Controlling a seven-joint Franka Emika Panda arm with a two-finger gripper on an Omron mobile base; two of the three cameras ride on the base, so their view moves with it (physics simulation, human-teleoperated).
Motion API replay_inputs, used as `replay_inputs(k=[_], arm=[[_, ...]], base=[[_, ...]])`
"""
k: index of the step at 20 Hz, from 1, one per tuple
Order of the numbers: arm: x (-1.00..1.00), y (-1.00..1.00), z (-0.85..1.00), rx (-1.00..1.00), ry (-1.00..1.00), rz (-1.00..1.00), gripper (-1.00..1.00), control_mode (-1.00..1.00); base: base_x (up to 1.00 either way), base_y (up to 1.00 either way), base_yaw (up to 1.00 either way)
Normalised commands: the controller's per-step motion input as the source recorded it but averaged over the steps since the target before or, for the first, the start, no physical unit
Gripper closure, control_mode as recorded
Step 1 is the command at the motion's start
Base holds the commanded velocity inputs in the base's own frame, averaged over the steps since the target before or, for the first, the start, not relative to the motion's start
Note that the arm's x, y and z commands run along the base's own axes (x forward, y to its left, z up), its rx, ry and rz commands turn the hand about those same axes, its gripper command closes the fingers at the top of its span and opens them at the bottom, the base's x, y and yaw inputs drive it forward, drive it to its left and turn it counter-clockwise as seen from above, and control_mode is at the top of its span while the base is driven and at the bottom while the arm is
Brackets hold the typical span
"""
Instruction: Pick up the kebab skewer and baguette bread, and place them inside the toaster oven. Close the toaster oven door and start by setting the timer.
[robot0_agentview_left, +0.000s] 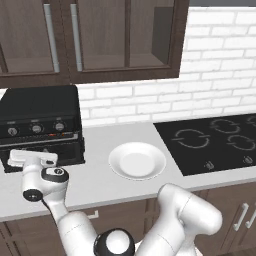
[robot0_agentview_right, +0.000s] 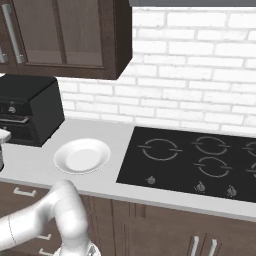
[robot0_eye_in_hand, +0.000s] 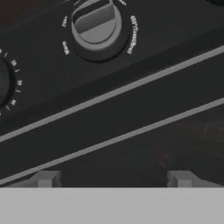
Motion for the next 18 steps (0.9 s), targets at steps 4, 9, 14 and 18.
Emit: replay_inputs(k=[4, 9, 14, 18], arm=[[0.40, 0.00, 0.12, 0.06, 0.00, 0.00, -1.00, -1.00], [0.38, 0.00, 0.04, 0.05, 0.00, 0.00, -1.00, -1.00], [-0.02, 0.00, 0.14, 0.01, 0.00, 0.00, -1.00, -1.00], [-0.38, 0.00, 0.36, 0.00, 0.01, 0.00, -1.00, -1.00]], base=[[0.00, 0.00, 0.00], [0.00, 0.00, 0.00], [0.00, 0.00, 0.00], [0.00, 0.00, 0.00]])
